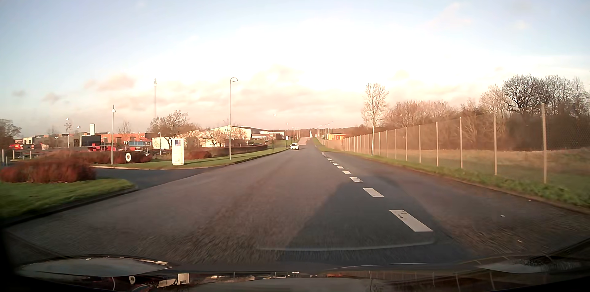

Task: Follow the waypoints while adhering to traffic rules and regulations

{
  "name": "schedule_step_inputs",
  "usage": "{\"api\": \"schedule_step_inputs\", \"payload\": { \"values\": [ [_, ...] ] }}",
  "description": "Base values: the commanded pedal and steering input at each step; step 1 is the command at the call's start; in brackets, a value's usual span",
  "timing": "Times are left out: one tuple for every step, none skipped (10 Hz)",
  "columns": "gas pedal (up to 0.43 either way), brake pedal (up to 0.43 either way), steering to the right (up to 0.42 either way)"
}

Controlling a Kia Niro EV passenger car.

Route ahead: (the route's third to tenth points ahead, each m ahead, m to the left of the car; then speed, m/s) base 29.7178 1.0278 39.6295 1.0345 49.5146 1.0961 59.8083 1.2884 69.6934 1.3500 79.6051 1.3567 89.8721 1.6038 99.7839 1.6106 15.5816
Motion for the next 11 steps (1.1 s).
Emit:
{"api": "schedule_step_inputs", "payload": {
  "values": [
    [0.13, 0.0, 0.0],
    [0.13, 0.0, 0.0],
    [0.13, 0.0, 0.0],
    [0.13, 0.0, 0.0],
    [0.13, 0.0, 0.0],
    [0.13, 0.0, 0.0],
    [0.13, 0.0, 0.0],
    [0.13, 0.0, 0.0],
    [0.13, 0.0, 0.0],
    [0.13, 0.0, 0.0],
    [0.13, 0.0, 0.0]
  ]
}}
